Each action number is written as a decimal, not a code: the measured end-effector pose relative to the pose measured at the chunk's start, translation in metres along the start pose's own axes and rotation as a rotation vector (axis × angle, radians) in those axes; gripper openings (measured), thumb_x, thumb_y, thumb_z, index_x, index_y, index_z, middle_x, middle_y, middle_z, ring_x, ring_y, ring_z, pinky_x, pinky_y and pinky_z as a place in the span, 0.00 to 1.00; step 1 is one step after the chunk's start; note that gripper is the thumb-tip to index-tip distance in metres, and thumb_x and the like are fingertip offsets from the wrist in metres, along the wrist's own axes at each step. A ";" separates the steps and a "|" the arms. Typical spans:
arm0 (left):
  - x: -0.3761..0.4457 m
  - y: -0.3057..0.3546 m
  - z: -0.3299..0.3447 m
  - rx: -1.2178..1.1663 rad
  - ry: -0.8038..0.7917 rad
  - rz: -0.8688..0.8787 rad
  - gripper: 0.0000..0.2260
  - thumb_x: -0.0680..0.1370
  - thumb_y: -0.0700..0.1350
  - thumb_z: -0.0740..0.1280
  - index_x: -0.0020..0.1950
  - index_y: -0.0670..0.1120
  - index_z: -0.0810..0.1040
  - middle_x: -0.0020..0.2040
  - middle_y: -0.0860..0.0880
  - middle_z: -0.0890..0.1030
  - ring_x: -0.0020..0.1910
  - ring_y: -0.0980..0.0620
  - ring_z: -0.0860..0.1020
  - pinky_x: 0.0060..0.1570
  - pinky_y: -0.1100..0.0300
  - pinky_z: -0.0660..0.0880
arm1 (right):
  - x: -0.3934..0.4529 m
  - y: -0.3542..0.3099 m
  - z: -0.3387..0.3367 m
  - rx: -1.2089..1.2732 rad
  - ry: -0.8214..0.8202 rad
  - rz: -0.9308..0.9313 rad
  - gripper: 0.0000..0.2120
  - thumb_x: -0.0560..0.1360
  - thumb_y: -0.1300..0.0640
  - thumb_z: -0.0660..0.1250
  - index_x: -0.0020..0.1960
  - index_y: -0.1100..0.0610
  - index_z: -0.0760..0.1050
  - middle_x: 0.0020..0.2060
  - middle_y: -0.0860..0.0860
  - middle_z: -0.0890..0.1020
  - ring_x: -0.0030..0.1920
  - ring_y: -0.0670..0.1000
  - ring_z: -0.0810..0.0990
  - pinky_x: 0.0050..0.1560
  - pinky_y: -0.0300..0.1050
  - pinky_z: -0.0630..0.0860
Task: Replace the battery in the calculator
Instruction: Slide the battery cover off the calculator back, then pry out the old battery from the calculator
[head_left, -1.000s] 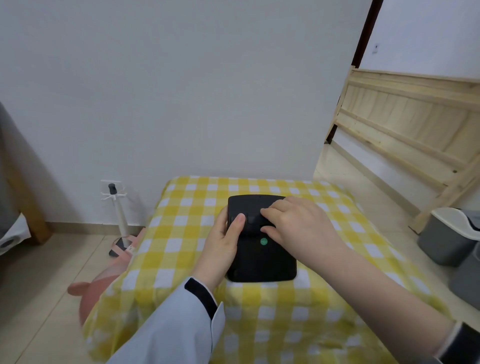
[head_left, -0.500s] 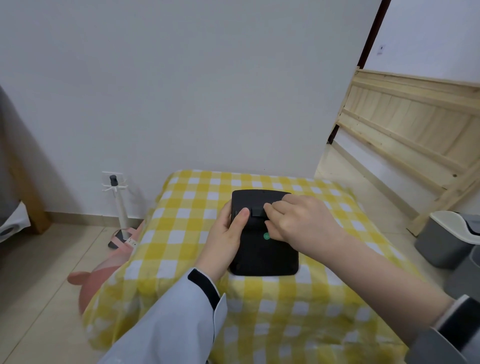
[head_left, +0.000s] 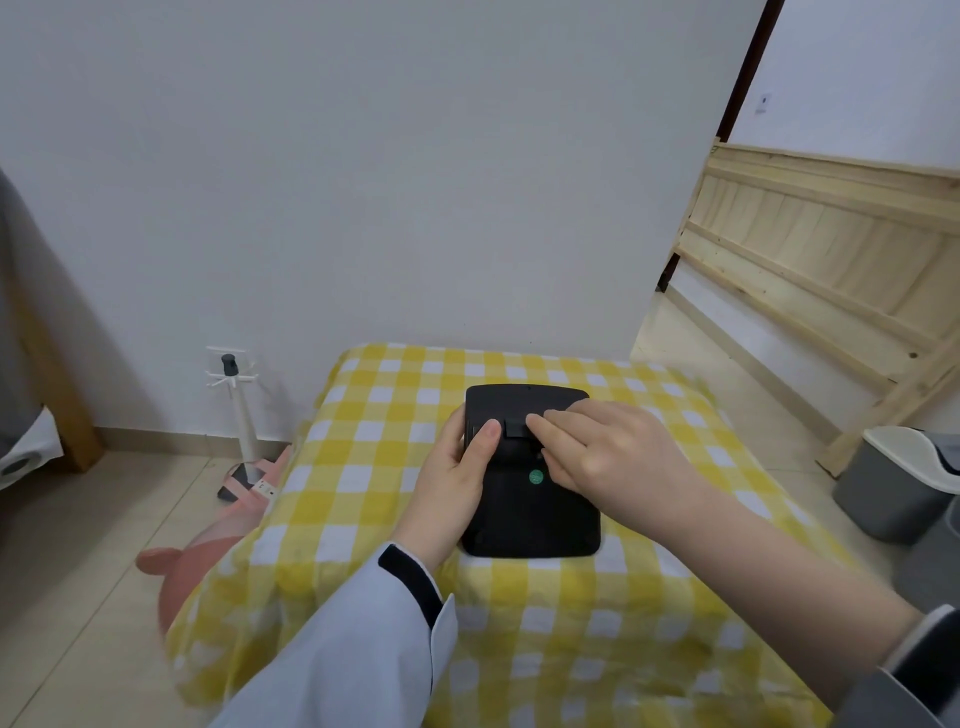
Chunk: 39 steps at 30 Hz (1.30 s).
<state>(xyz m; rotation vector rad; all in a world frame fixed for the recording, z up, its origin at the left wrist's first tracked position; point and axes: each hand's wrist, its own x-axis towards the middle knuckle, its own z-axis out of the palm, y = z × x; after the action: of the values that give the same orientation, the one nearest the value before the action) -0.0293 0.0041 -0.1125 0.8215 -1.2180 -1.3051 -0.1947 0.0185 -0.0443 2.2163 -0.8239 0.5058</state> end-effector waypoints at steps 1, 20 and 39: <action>0.000 0.000 0.000 0.000 -0.003 0.000 0.13 0.79 0.52 0.62 0.62 0.53 0.75 0.52 0.56 0.85 0.51 0.56 0.83 0.42 0.65 0.78 | -0.001 0.001 0.000 0.007 0.004 0.005 0.06 0.67 0.67 0.71 0.45 0.65 0.82 0.29 0.55 0.82 0.28 0.57 0.80 0.23 0.47 0.76; 0.001 -0.001 0.001 0.007 -0.004 -0.015 0.13 0.78 0.55 0.62 0.62 0.59 0.75 0.55 0.56 0.84 0.52 0.56 0.83 0.44 0.61 0.81 | -0.055 0.029 -0.023 0.796 0.237 1.349 0.05 0.69 0.56 0.71 0.36 0.49 0.82 0.27 0.44 0.82 0.28 0.40 0.78 0.30 0.33 0.74; 0.001 -0.002 -0.001 0.010 0.004 -0.029 0.14 0.76 0.58 0.63 0.61 0.61 0.75 0.53 0.58 0.84 0.49 0.57 0.84 0.39 0.63 0.81 | -0.099 0.039 0.006 0.928 -0.224 1.771 0.06 0.68 0.64 0.71 0.36 0.68 0.79 0.23 0.56 0.80 0.20 0.49 0.75 0.21 0.39 0.72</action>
<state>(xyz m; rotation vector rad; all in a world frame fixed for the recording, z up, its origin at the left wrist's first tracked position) -0.0287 0.0032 -0.1143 0.8515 -1.2144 -1.3214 -0.2917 0.0330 -0.0855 1.5146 -3.0630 1.6465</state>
